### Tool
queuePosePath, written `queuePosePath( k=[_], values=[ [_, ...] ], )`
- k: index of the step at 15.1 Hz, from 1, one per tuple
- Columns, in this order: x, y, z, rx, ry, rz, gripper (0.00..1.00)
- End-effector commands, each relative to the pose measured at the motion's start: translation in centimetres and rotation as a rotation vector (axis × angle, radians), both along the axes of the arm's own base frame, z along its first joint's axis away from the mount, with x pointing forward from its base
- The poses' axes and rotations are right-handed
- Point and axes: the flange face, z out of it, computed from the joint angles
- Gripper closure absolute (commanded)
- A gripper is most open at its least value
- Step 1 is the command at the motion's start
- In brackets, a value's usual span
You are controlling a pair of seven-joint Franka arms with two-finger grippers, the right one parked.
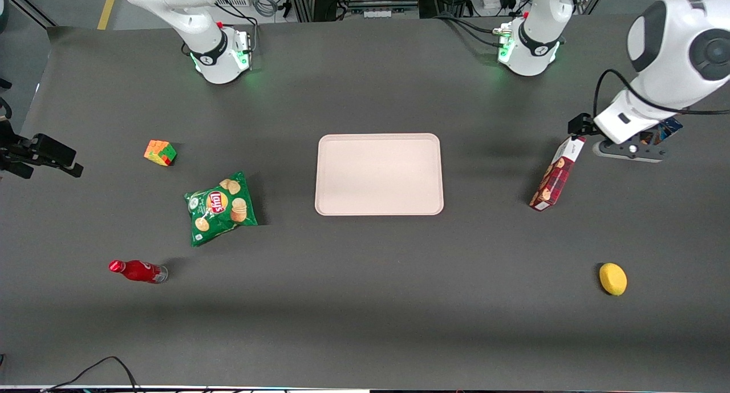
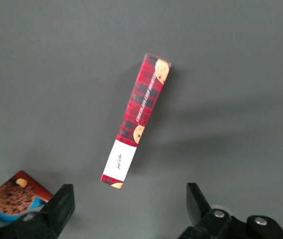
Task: Place red cookie box on tray
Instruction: 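Lower the open left gripper over the box and close on it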
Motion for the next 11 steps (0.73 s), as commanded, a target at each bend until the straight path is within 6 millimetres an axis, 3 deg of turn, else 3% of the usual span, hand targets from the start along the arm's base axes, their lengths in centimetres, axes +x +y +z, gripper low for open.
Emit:
queuePosePath(
  k=[1,5,11],
  values=[
    [-2.8,-0.2,-4.7,0.008,-0.006,-0.192,0.00],
    [-5.1,-0.4,-11.0,0.005,-0.081,-0.268,0.00],
    [-4.0,1.0,-15.7,-0.020,-0.146,-0.331,0.00]
  ],
)
